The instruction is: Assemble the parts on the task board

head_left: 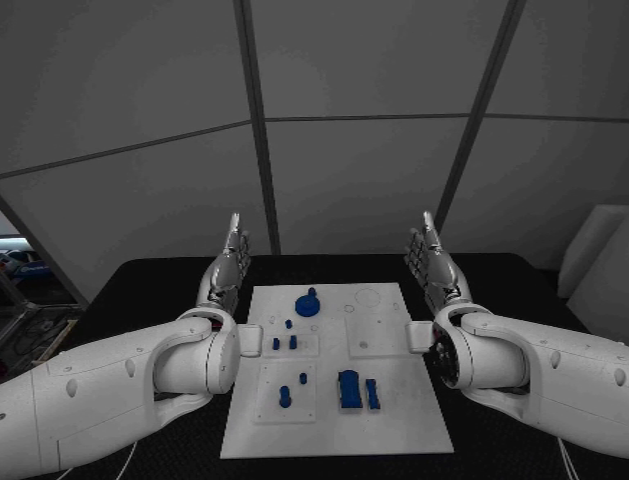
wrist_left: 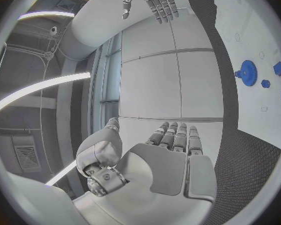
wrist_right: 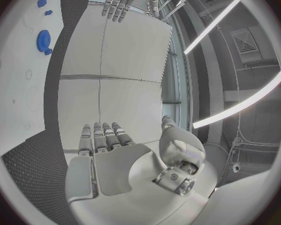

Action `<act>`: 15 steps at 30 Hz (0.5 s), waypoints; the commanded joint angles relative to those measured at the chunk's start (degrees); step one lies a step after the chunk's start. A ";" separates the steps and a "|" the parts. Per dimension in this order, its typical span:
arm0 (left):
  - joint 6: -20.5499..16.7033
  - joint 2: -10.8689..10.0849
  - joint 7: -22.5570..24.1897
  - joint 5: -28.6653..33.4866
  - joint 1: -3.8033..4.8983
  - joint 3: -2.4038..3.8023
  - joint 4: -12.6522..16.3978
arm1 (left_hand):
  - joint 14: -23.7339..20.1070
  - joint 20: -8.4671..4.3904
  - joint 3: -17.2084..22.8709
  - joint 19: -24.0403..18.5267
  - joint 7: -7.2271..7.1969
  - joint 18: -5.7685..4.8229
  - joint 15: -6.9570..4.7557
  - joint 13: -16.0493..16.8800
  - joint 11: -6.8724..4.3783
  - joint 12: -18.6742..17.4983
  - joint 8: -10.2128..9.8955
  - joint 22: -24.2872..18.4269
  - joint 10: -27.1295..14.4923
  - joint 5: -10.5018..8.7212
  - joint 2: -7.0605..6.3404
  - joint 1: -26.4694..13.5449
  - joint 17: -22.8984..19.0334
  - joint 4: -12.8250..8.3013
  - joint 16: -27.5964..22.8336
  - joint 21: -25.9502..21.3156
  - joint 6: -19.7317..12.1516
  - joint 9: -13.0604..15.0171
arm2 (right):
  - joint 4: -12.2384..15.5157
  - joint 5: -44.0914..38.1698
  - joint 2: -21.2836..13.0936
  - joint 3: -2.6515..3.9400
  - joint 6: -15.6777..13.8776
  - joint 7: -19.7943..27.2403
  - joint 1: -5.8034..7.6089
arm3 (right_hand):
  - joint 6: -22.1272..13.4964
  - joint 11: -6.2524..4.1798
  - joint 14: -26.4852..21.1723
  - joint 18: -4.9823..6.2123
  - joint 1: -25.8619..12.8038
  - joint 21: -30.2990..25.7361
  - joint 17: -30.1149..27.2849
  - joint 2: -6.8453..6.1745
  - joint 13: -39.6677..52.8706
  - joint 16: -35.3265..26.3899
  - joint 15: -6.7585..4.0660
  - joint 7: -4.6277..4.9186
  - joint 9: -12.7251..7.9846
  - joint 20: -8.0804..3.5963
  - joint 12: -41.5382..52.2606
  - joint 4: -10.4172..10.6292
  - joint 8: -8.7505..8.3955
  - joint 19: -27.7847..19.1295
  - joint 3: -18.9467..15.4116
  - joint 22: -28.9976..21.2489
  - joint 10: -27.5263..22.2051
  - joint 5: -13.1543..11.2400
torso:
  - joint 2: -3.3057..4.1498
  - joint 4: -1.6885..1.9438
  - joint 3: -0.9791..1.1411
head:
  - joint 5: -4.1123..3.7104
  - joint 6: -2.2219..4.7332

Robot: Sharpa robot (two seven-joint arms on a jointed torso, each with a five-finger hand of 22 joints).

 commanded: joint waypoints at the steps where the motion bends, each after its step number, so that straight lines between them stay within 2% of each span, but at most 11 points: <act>1: -0.37 -0.01 1.26 -0.77 0.10 0.04 0.11 | -2.09 -0.12 -0.31 -2.41 -0.03 -3.36 0.08 -0.07 -0.03 -0.33 -0.27 -0.30 -2.24 -0.19 0.03 -3.07 -0.10 0.01 -0.39 -0.34 -2.23 -0.08 | 0.14 0.12 -0.01 0.01 -0.53 0.95 0.12 | -2.24 -0.01 -2.38 -0.77 -3.41 -0.33 -2.29 -0.02 -0.08 -0.47 0.02 -0.05 -0.07 -0.09 -0.20 -0.40 -0.22 -2.19 -0.01 -0.06 -2.56 -0.28 | 0.01 -0.01 0.00 | -0.01 -0.01; 2: -0.37 -0.01 1.26 -0.77 0.10 0.04 0.11 | -2.27 -0.12 -0.31 -2.41 -0.03 -3.36 0.08 -0.07 -0.03 -0.33 -0.27 -0.30 -2.33 -0.19 0.03 -3.22 -0.10 0.01 -0.39 -0.34 -2.49 -0.08 | 0.14 0.12 -0.01 0.01 -0.53 0.95 0.12 | -2.44 -0.01 -2.48 -0.77 -3.75 -0.33 -2.50 -0.02 -0.08 -0.47 0.02 -0.05 -0.07 -0.09 -0.20 -0.40 -0.22 -2.38 -0.01 -0.06 -2.68 -0.28 | 0.01 -0.01 0.00 | -0.01 -0.01; 3: -0.37 -0.01 1.26 -0.77 0.10 0.04 0.11 | -6.36 -0.12 -0.31 -2.41 -0.03 -3.36 0.08 -0.07 -0.03 -0.33 -0.27 -0.30 -2.92 -0.19 0.03 -3.94 -0.10 0.01 -0.39 -0.34 -6.93 -0.08 | 0.14 0.12 -0.01 0.01 -0.53 0.95 0.12 | -2.53 -0.01 -2.55 -0.77 -3.95 -0.33 -2.61 -0.02 -0.08 -0.47 0.02 -0.05 -0.07 -0.09 -0.20 -0.40 -0.22 -2.38 -0.01 -0.06 -2.80 -0.28 | 0.01 -0.01 0.00 | -0.01 -0.01; 4: -0.37 -0.01 1.26 -0.77 0.10 0.04 0.11 | -6.36 -0.12 -0.31 -2.41 -0.03 -3.36 0.08 -0.07 -0.03 -0.33 -0.27 -0.30 -6.97 -0.19 0.03 -5.14 -0.10 0.01 -0.39 -0.34 -6.93 -0.08 | 0.14 0.12 -0.01 0.01 -0.53 0.95 0.12 | -2.76 -0.01 -2.90 -0.77 -4.13 -0.33 -2.83 -0.02 -0.08 -0.47 0.02 -0.05 -0.07 -0.09 -0.20 -0.40 -0.22 -6.55 -0.01 -0.06 -3.05 -0.28 | 0.01 -0.01 0.00 | -0.01 -0.01; 5: -0.37 -0.01 1.26 -0.77 0.10 0.04 0.11 | -6.36 -0.12 -0.31 -2.41 -0.03 -3.36 0.08 -0.07 -0.03 -0.33 -0.27 -0.30 -6.97 -0.19 0.03 -9.54 -0.10 0.01 -0.39 -0.34 -6.93 -0.08 | 0.14 0.12 -0.01 0.01 -0.53 0.95 0.12 | -2.89 -0.01 -2.98 -0.77 -4.54 -0.33 -3.05 -0.02 -0.08 -0.47 0.02 -0.05 -0.07 -0.09 -0.20 -0.40 -0.22 -6.55 -0.01 -0.06 -3.19 -0.28 | 0.01 -0.01 0.00 | -0.01 -0.01; 6: -0.37 -0.01 1.26 -0.77 0.10 0.04 0.11 | -6.36 -0.12 -0.31 -2.41 -0.03 -3.36 0.08 -0.07 -0.03 -0.33 -0.27 -0.30 -6.97 -0.19 0.03 -9.54 -0.10 0.01 -0.39 -0.34 -6.93 -0.08 | 0.14 0.12 -0.01 0.01 -0.53 0.95 0.12 | -3.09 -0.01 -3.14 -0.77 -4.69 -0.33 -7.15 -0.02 -0.08 -0.47 0.02 -0.05 -0.07 -0.09 -0.20 -0.40 -0.22 -6.55 -0.01 -0.06 -3.38 -0.28 | 0.01 -0.01 0.00 | -0.01 -0.01; 7: -0.37 -0.01 1.26 -0.77 0.10 0.04 0.11 | -6.36 -0.12 -0.31 -2.41 -0.03 -3.36 0.08 -0.07 -0.03 -0.33 -0.27 -0.30 -6.97 -0.19 0.03 -9.54 -0.10 0.01 -0.39 -0.34 -6.93 -0.08 | 0.14 0.12 -0.01 0.01 -0.53 0.95 0.12 | -7.18 -0.01 -7.34 -0.77 -4.90 -0.33 -7.15 -0.02 -0.08 -0.47 0.02 -0.05 -0.07 -0.09 -0.20 -0.40 -0.22 -6.55 -0.01 -0.06 -3.61 -0.28 | 0.01 -0.01 0.00 | -0.01 -0.01; 9: -0.37 -0.01 1.26 -0.77 0.10 0.04 0.11 | -6.36 -0.12 -0.31 -2.41 -0.03 -3.36 0.08 -0.07 -0.03 -0.33 -0.27 -0.30 -6.97 -0.19 0.03 -9.54 -0.10 0.01 -0.39 -0.34 -6.93 -0.08 | 0.14 0.12 -0.01 0.01 -0.53 0.95 0.12 | -7.18 -0.01 -7.34 -0.77 -5.22 -0.33 -7.15 -0.02 -0.08 -0.47 0.02 -0.05 -0.07 -0.09 -0.20 -0.40 -0.22 -6.55 -0.01 -0.06 -3.78 -0.28 | 0.01 -0.01 0.00 | -0.01 -0.01; 10: -0.37 -0.01 1.26 -0.77 0.10 0.04 0.11 | -6.36 -0.12 -0.31 -2.41 -0.03 -3.36 0.08 -0.07 -0.03 -0.33 -0.27 -0.30 -6.97 -0.19 0.03 -9.54 -0.10 0.01 -0.39 -0.34 -6.93 -0.08 | 0.14 0.12 -0.01 0.01 -0.53 0.95 0.12 | -7.18 -0.01 -7.34 -0.77 -6.04 -0.33 -7.15 -0.02 -0.08 -0.47 0.02 -0.05 -0.07 -0.09 -0.20 -0.40 -0.22 -6.55 -0.01 -0.06 -7.82 -0.28 | 0.01 -0.01 0.00 | -0.01 -0.01; 11: -0.37 -0.01 1.26 -0.77 0.10 0.04 0.11 | -6.36 -0.12 -0.31 -2.41 -0.03 -3.36 0.08 -0.07 -0.03 -0.33 -0.27 -0.30 -6.97 -0.19 0.03 -9.54 -0.10 0.01 -0.39 -0.34 -6.93 -0.08 | 0.14 0.12 -0.01 0.01 -0.53 0.95 0.12 | -7.18 -0.01 -7.34 -0.77 -10.86 -0.33 -7.15 -0.02 -0.08 -0.47 0.02 -0.05 -0.07 -0.09 -0.20 -0.40 -0.22 -6.55 -0.01 -0.06 -7.82 -0.28 | 0.01 -0.01 0.00 | -0.01 -0.01; 15: -0.37 -0.01 1.26 -0.77 0.10 0.04 0.11 | -6.36 -0.12 -0.31 -2.41 -0.03 -3.36 0.08 -0.07 -0.03 -0.33 -0.27 -0.30 -6.97 -0.19 0.03 -9.54 -0.10 0.01 -0.39 -0.34 -6.93 -0.08 | 0.14 0.12 -0.01 0.01 -0.53 0.95 0.12 | -7.18 -0.01 -7.34 -0.77 -10.86 -0.33 -7.15 -0.02 -0.08 -0.47 0.02 -0.05 -0.07 -0.09 -0.20 -0.40 -0.22 -6.55 -0.01 -0.06 -7.82 -0.28 | 0.01 -0.01 0.00 | -0.01 -0.01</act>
